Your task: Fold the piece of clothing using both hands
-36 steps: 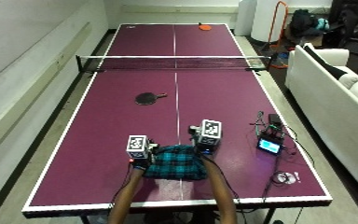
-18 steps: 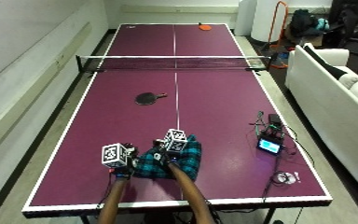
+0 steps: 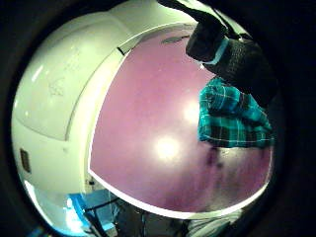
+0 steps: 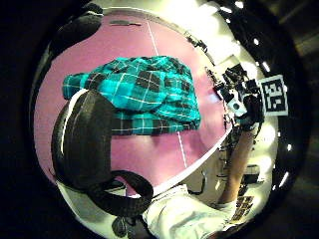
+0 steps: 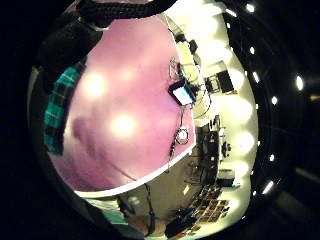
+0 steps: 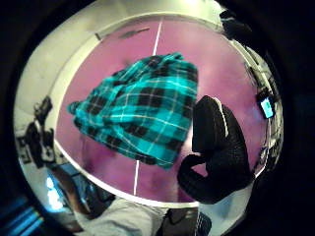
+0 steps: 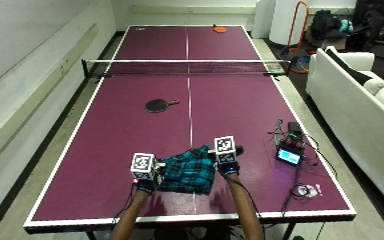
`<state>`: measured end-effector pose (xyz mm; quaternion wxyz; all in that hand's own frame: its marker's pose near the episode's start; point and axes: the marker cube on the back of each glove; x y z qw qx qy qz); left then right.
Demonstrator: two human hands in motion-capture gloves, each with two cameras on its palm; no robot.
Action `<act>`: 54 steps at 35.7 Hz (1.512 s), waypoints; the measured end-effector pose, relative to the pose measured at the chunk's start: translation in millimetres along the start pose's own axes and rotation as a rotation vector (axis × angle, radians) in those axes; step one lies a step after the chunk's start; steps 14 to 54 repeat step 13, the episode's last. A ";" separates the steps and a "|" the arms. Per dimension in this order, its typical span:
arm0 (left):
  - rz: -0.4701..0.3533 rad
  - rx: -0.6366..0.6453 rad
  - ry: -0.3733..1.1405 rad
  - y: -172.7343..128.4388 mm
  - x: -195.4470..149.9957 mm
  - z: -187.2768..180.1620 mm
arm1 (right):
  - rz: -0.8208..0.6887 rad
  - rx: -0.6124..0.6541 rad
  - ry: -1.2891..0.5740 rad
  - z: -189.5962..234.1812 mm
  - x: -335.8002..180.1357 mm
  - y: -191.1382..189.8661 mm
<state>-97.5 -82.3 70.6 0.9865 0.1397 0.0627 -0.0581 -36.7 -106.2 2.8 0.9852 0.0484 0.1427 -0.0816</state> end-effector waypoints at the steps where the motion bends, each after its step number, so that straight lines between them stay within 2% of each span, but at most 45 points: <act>1: 0.010 -0.040 0.034 5.1 9.9 2.6 | 0.018 0.002 -0.024 -1.0 9.1 2.4; 6: 0.049 -0.036 0.042 -0.6 28.2 -0.6 | 0.146 -0.008 -0.065 21.7 41.9 3.6; 10: 0.058 0.097 -0.074 -20.8 24.2 -13.0 | 0.154 0.019 -0.054 32.5 45.3 6.2; 13: 0.065 0.005 -0.053 -8.1 31.2 -10.0 | 0.148 0.005 -0.055 27.7 43.9 14.7; 54: 0.065 0.005 -0.053 -8.1 31.2 -10.0 | 0.148 0.005 -0.055 27.7 43.9 14.7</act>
